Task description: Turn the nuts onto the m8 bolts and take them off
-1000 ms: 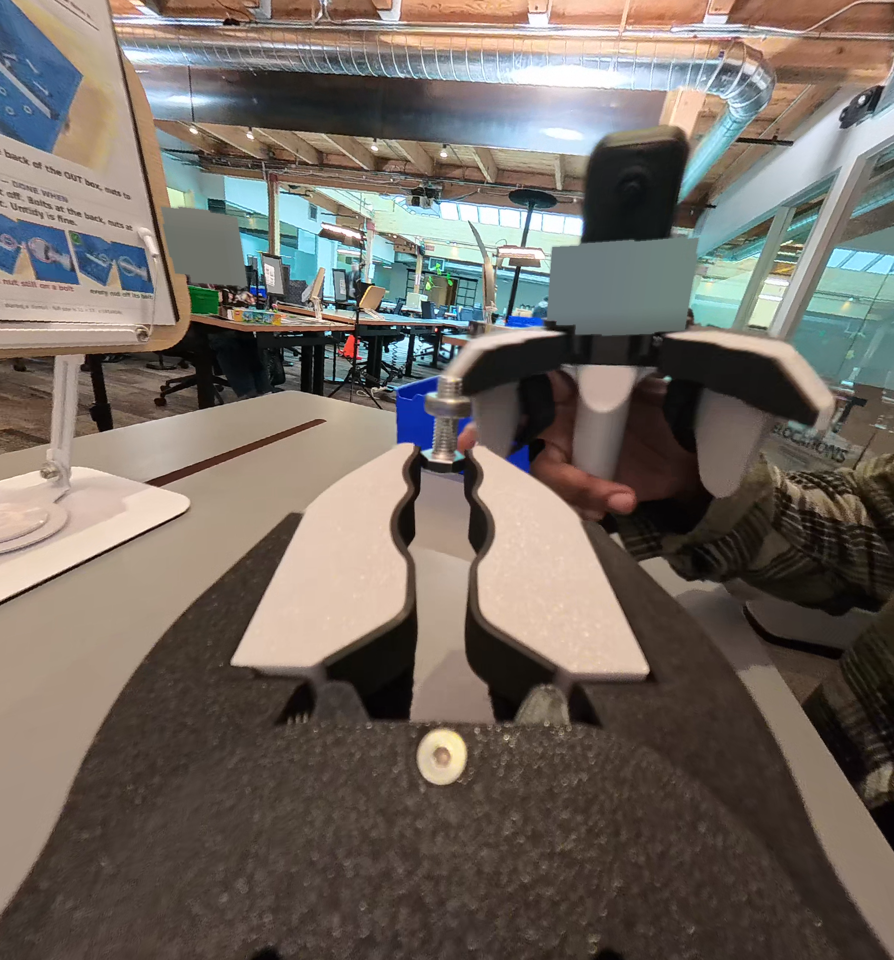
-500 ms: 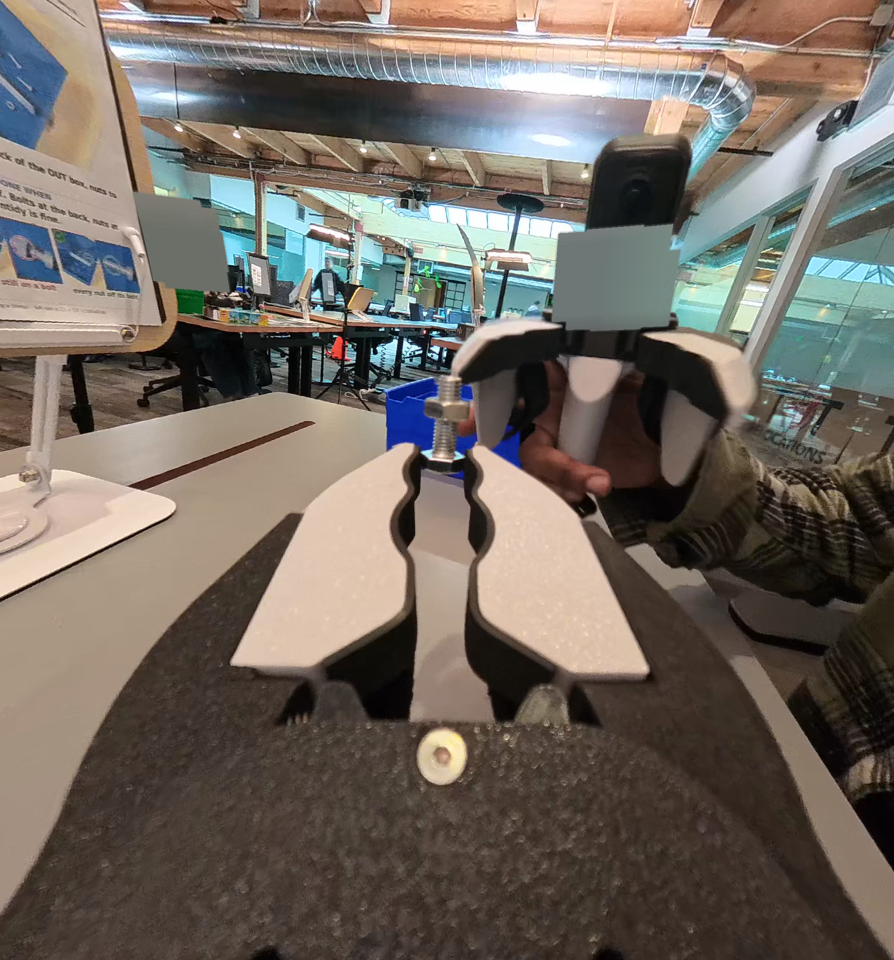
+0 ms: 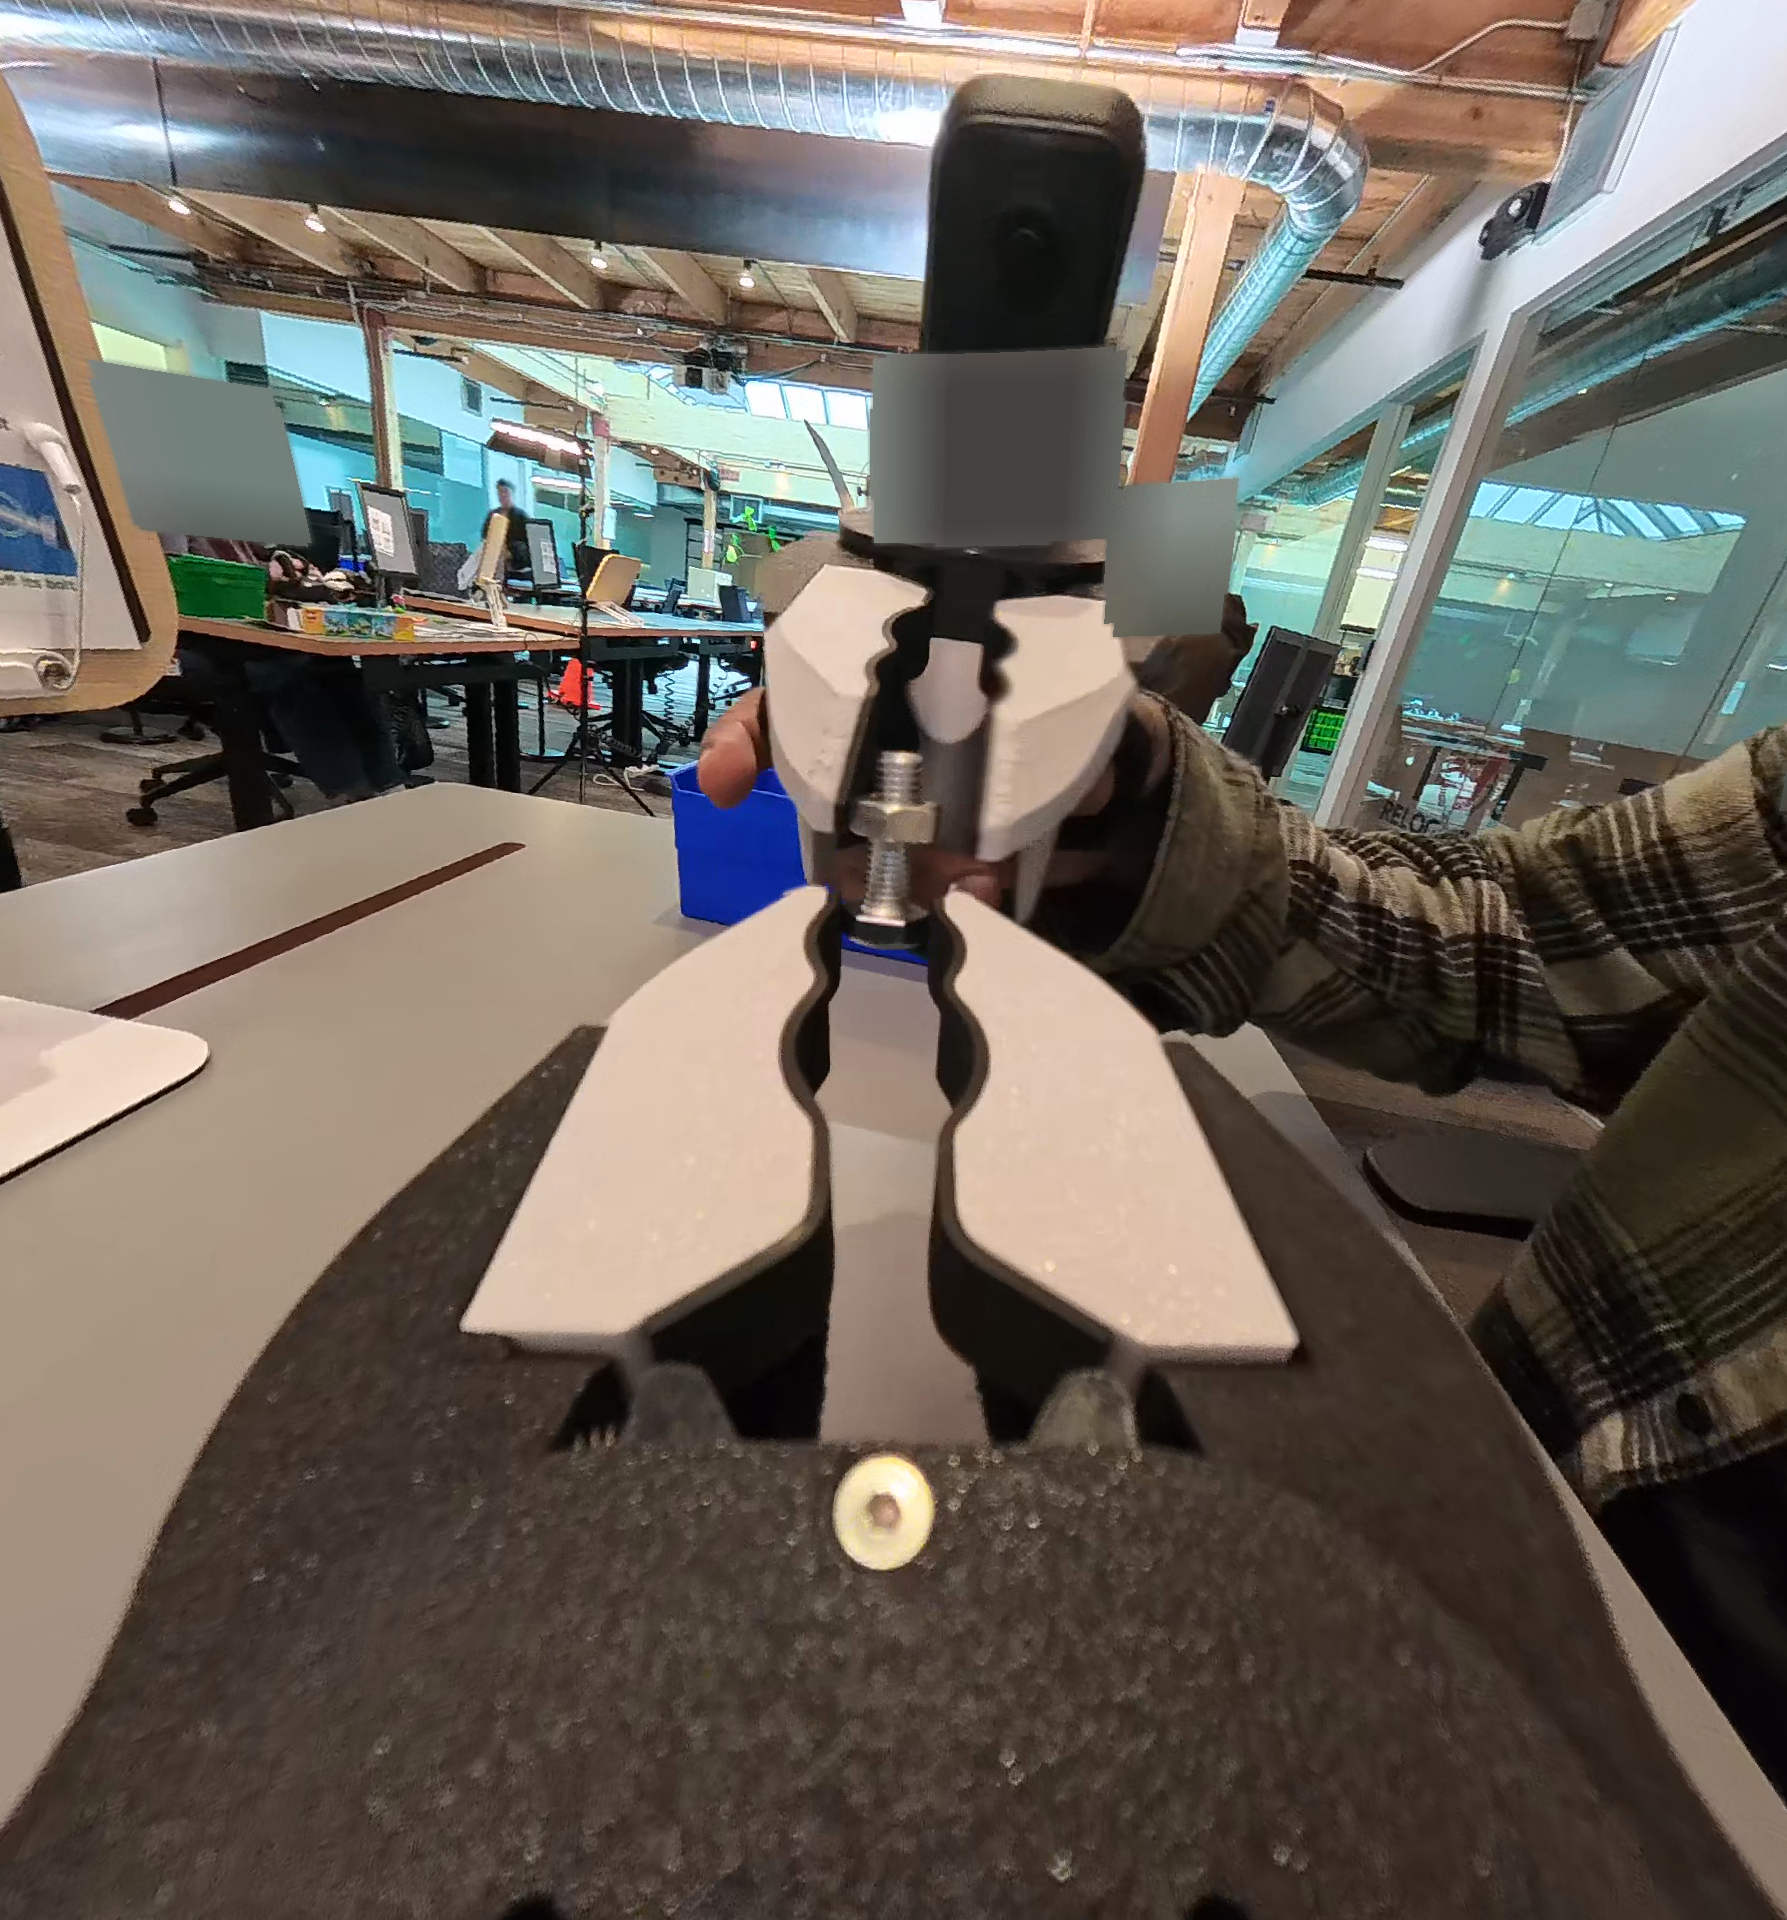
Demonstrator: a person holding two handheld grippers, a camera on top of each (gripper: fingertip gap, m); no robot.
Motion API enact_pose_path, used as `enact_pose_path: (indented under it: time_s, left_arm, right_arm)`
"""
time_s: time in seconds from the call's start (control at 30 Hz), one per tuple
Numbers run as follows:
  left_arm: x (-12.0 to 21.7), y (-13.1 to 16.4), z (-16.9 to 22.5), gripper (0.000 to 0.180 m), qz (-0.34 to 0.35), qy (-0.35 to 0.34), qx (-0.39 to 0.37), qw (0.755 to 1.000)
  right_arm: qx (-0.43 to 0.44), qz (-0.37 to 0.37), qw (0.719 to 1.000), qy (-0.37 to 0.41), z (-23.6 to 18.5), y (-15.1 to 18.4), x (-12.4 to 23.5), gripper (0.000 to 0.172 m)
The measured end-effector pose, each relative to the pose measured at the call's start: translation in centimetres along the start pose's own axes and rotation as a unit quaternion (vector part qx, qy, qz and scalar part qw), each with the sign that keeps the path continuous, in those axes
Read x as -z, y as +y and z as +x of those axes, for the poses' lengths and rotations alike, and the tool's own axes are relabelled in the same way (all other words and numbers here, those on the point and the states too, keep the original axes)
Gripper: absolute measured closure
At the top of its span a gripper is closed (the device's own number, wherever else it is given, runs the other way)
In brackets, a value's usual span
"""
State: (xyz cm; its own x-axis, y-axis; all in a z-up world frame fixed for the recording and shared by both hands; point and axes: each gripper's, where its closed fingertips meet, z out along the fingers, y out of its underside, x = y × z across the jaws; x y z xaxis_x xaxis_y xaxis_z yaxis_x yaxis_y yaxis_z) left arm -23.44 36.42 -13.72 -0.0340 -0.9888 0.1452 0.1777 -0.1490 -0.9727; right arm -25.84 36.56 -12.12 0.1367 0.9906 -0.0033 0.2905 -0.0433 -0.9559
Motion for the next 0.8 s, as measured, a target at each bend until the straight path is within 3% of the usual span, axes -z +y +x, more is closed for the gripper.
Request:
enact_pose_path:
  time_s: [0.23,0.4,0.47,0.57,0.7,0.8]
  left_arm:
    - [-0.4,-0.1,0.5,0.165,0.009,0.025,0.021,0.999]
    - [-1.4,0.8,0.4,0.127,-0.009,0.019,0.042,0.999]
    - [-1.8,1.5,0.5,0.12,-0.028,0.02,0.042,0.999]
    - [-2.0,1.8,0.7,0.119,-0.032,0.028,0.05,0.998]
    - [-2.1,2.1,0.4,0.121,-0.037,0.025,0.06,0.997]
    - [-1.8,2.0,0.1,0.125,-0.034,0.019,0.06,0.997]
  right_arm:
    - [-0.013,0.011,1.0,-0.005,-0.2,-0.1,0.5,0.158]
    - [-0.036,0.048,0.998,0.035,-0.2,-0.4,4.4,0.158]
    - [-0.042,0.042,0.995,0.086,0.4,0.0,9.1,0.158]
    - [-0.071,-0.016,0.97,0.231,3.2,2.7,20.1,0.158]
    - [-0.184,-0.119,0.886,0.41,5.6,11.0,35.8,0.158]
    - [-0.289,-0.16,0.83,0.45,5.0,18.1,41.0,0.158]
